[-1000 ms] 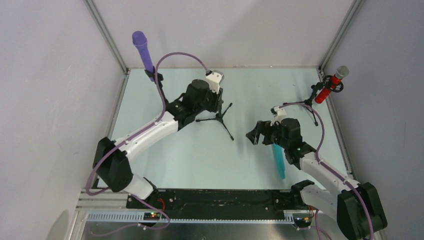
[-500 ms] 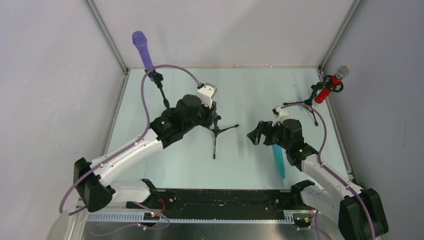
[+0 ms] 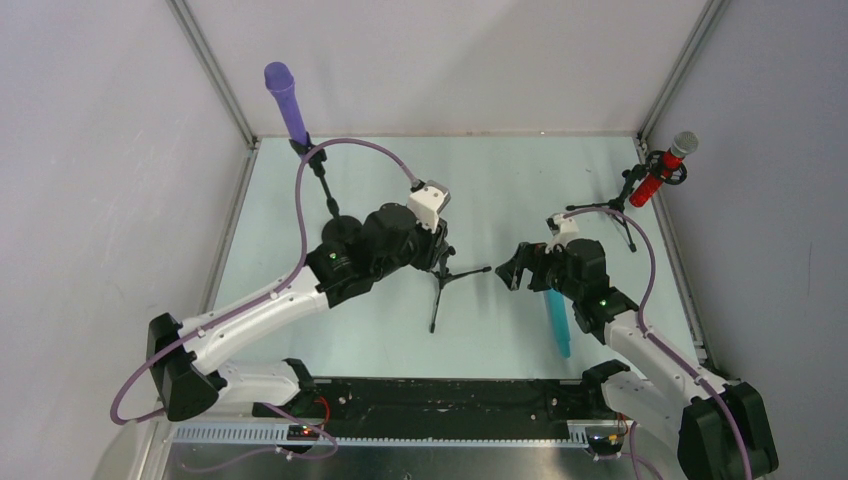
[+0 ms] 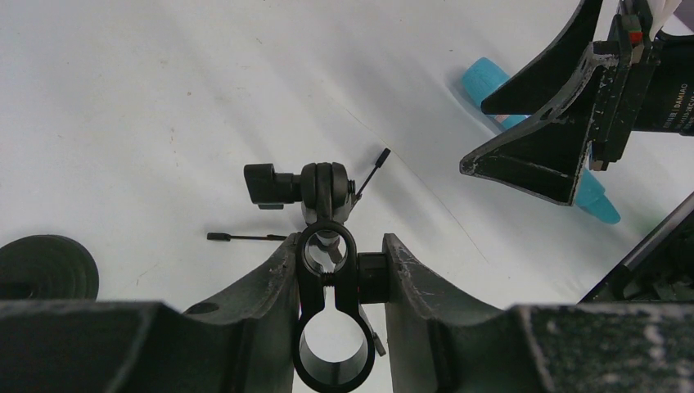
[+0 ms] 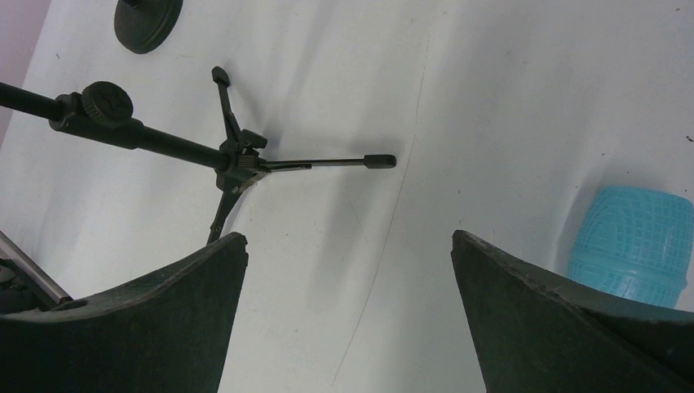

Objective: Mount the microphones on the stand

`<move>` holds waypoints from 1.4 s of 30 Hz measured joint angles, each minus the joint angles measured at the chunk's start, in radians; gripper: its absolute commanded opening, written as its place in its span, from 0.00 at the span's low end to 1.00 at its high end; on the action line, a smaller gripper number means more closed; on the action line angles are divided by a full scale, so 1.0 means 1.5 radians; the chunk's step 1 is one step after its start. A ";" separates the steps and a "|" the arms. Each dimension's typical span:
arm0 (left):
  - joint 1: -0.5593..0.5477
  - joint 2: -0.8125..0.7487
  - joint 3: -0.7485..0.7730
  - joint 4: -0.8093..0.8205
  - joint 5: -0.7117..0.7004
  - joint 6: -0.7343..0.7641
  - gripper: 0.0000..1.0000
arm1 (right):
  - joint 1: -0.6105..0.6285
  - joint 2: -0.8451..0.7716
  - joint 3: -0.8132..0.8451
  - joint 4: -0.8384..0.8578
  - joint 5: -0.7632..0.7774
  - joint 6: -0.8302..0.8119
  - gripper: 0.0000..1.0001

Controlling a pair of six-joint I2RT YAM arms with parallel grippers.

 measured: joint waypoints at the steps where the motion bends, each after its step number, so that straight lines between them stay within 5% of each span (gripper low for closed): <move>1: -0.001 0.000 0.000 0.000 0.000 -0.001 0.15 | 0.000 0.000 0.000 0.000 0.000 0.000 0.99; 7: -0.001 0.000 0.000 0.000 0.000 -0.001 0.67 | 0.000 0.000 0.000 -0.003 0.001 0.001 0.99; 13: -0.002 0.000 -0.007 -0.002 -0.001 -0.007 0.97 | -0.001 0.000 0.000 -0.003 0.005 0.008 0.99; 31: -0.004 -0.041 -0.015 0.008 -0.014 0.007 1.00 | -0.002 -0.021 0.001 -0.030 0.030 0.016 1.00; 42: -0.004 -0.125 -0.115 0.027 -0.069 0.001 1.00 | -0.005 -0.032 0.044 -0.120 0.099 0.009 0.97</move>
